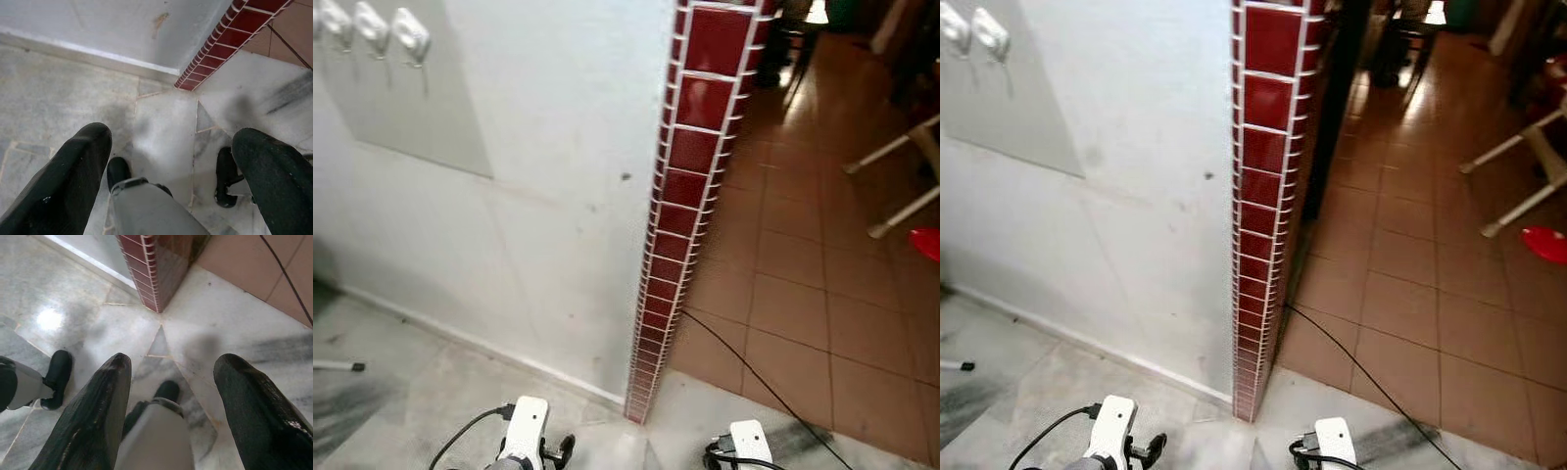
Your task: Hang keys on a hook
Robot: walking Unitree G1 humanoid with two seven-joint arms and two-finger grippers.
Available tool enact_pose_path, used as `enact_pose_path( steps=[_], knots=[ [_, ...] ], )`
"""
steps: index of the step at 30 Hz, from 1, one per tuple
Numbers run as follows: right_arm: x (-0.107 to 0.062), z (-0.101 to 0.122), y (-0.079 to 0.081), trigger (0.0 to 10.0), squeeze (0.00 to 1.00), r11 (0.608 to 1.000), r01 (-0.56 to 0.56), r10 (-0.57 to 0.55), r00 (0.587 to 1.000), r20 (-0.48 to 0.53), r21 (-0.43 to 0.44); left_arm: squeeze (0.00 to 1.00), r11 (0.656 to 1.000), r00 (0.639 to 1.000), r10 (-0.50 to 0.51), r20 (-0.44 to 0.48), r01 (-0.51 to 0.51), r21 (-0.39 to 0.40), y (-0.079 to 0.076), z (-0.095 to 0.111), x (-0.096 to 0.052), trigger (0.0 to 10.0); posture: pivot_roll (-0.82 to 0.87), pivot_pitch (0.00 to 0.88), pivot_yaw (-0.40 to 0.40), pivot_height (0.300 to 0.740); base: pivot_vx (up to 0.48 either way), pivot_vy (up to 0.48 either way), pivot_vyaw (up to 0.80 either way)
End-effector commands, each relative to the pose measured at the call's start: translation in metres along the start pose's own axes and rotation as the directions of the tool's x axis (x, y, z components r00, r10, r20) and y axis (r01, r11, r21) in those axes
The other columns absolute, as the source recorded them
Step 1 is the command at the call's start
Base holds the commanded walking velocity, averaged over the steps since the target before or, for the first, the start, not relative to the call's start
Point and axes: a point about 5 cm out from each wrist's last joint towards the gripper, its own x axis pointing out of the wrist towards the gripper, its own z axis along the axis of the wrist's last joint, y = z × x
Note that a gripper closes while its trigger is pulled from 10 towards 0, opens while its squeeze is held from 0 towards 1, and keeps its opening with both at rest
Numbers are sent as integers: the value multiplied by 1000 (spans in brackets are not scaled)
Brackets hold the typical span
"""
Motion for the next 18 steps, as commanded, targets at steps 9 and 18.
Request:
enact_pose_path(
  steps=[9,18],
  knots=[
    [0,-2,-1,10000,0,1000,6,-6,1000,-14,-3,0,1000,1000,2,1,-2,10,0,3,1,10000,-4,0,-40,740,0,207,800],
    [0,0,-1,10000,0,1000,6,-6,1000,-10,-6,0,1000,1000,7,3,-7,8,1,4,1,10000,-2,0,-42,740,0,0,800]
  ],
)
